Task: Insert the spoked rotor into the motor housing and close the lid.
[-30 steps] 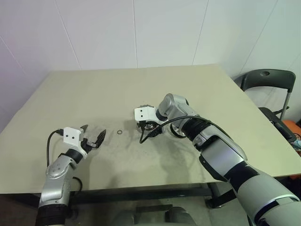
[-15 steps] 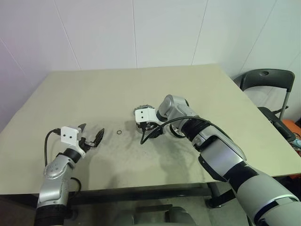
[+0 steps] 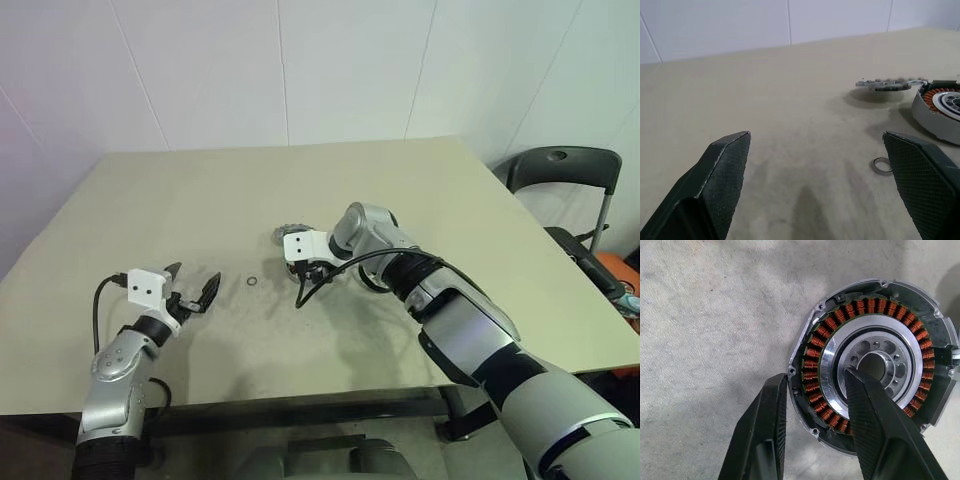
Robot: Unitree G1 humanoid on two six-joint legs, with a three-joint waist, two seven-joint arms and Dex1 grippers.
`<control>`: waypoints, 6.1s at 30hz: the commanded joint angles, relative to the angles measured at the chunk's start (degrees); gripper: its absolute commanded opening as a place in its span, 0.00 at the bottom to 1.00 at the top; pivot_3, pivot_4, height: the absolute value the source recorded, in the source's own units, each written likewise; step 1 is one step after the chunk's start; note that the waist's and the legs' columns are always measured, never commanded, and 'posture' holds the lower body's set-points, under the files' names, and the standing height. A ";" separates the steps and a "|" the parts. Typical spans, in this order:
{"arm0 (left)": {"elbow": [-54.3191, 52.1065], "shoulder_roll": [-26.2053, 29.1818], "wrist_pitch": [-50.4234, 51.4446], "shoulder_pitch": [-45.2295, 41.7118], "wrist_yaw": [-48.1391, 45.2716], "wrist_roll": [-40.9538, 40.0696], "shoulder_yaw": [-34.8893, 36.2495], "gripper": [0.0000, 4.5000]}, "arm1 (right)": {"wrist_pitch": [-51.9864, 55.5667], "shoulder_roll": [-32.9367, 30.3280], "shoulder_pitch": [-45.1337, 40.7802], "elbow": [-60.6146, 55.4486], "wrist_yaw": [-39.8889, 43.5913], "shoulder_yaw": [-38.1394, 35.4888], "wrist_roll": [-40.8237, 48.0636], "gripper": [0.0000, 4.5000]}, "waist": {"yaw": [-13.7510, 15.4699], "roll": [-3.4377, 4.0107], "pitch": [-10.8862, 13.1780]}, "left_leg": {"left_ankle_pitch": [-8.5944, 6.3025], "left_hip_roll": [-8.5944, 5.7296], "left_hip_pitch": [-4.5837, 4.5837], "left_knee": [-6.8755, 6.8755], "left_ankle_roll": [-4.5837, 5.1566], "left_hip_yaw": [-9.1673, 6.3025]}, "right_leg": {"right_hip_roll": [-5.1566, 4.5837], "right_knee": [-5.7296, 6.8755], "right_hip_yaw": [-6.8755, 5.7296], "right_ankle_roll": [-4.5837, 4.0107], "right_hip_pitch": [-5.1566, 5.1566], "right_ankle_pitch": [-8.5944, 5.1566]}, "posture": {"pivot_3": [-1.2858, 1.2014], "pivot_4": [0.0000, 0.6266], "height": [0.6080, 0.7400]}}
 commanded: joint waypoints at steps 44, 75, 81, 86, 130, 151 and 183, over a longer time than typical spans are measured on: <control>-1.46 0.75 0.38 -1.54 -0.38 -0.38 0.84 1.00 | 2.89 -5.77 2.77 -19.71 6.90 1.57 2.84 0.96 | -0.24 -0.01 0.00 | 0.00 -0.02 -0.15 -0.03 -0.01 -0.07 | -0.07 -0.03 -0.02 0.01 -0.15 0.01 | 0.52 0.00 1.00; -1.31 0.22 -0.26 -1.63 0.37 -0.03 0.68 1.00 | -0.59 -2.26 2.33 -8.37 5.11 2.39 -1.34 0.43 | -0.42 -0.04 -0.02 | 0.00 -0.01 -0.06 -0.05 -0.01 -0.07 | -0.04 -0.01 -0.02 0.00 -0.08 0.01 | 0.52 0.00 1.00; -1.53 0.26 -0.20 -1.36 0.45 -0.09 0.64 1.00 | 1.18 -2.49 2.24 -11.34 7.62 1.01 0.23 0.42 | -0.40 -0.03 -0.02 | 0.00 -0.01 0.02 0.00 -0.01 -0.06 | -0.01 0.05 -0.02 -0.01 -0.01 0.01 | 0.52 0.00 1.00; -1.26 0.46 -0.25 -1.26 0.28 -0.13 0.78 1.00 | 5.13 -5.05 3.42 -20.50 13.98 0.25 2.30 0.42 | -0.32 -0.03 -0.02 | 0.00 -0.01 -0.21 -0.05 -0.01 -0.12 | -0.05 0.03 -0.01 -0.01 -0.26 0.01 | 0.52 0.00 1.00; -1.01 5.72 0.98 -0.95 -1.77 -2.05 4.98 1.00 | 15.29 -17.32 8.95 -37.12 15.81 -9.55 15.14 0.99 | -0.18 -0.04 -0.02 | -0.01 -0.02 -0.21 -0.06 -0.01 -0.08 | -0.10 0.03 -0.03 -0.01 -0.26 0.01 | 0.52 0.00 1.00; -3.12 9.37 5.83 2.33 -5.63 -4.37 6.22 1.00 | 3.41 -16.81 21.19 -34.25 -9.22 -26.47 24.95 0.99 | -0.23 -0.03 -0.01 | -0.01 0.00 -0.14 -0.05 0.00 0.02 | -0.10 -0.02 -0.01 -0.01 -0.13 0.01 | 0.52 0.00 1.00; 24.15 5.35 -0.54 -17.37 -16.65 4.20 -9.11 1.00 | 5.77 -23.83 30.57 -46.02 1.07 -26.18 35.44 0.99 | 1.25 -0.02 -0.01 | 0.00 -0.01 -0.07 0.07 0.01 0.02 | -0.07 -0.11 -0.02 0.06 0.04 0.05 | 0.52 0.00 1.00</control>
